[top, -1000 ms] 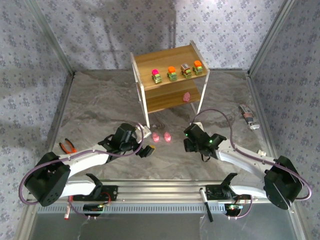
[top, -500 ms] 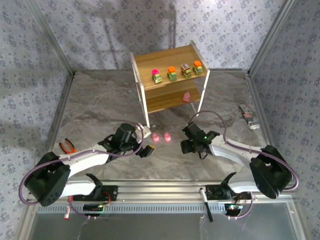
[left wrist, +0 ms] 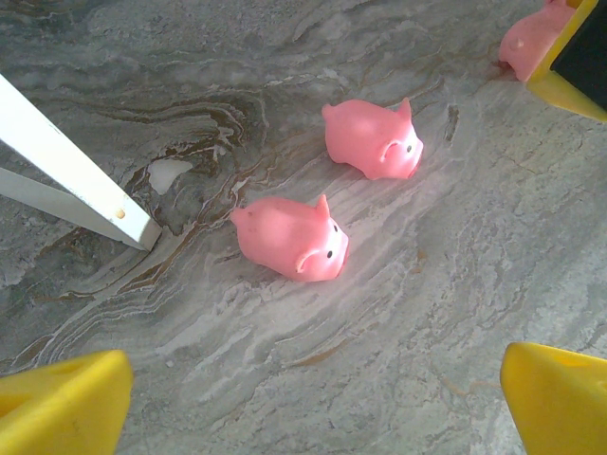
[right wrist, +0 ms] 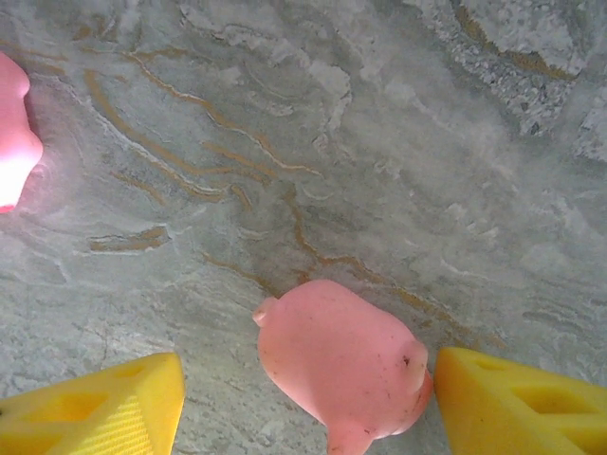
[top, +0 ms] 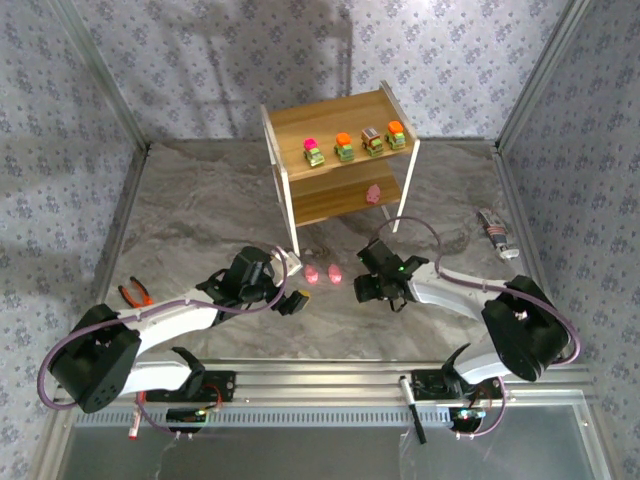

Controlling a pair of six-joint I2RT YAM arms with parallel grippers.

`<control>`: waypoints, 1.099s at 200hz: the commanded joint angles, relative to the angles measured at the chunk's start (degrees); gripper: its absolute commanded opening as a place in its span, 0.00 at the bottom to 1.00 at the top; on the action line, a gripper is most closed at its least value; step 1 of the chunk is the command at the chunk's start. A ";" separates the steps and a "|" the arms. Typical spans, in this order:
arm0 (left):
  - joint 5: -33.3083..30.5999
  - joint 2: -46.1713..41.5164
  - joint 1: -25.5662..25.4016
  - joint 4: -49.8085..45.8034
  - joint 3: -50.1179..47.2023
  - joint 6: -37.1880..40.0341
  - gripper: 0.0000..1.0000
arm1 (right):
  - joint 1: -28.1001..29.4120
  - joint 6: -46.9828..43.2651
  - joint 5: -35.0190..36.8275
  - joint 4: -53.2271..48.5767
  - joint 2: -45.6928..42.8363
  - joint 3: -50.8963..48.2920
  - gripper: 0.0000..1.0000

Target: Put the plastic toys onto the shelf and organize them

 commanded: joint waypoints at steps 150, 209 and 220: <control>0.91 -1.35 0.18 0.96 0.52 0.55 1.00 | 7.44 7.48 8.30 -2.18 -2.14 -0.51 0.69; 0.77 -1.38 0.23 0.83 0.61 0.55 1.00 | 6.24 7.44 8.67 2.07 -3.26 -2.99 0.60; 0.77 -1.35 0.18 0.90 0.61 0.63 1.00 | 6.19 7.47 8.37 3.51 -3.49 -3.83 0.59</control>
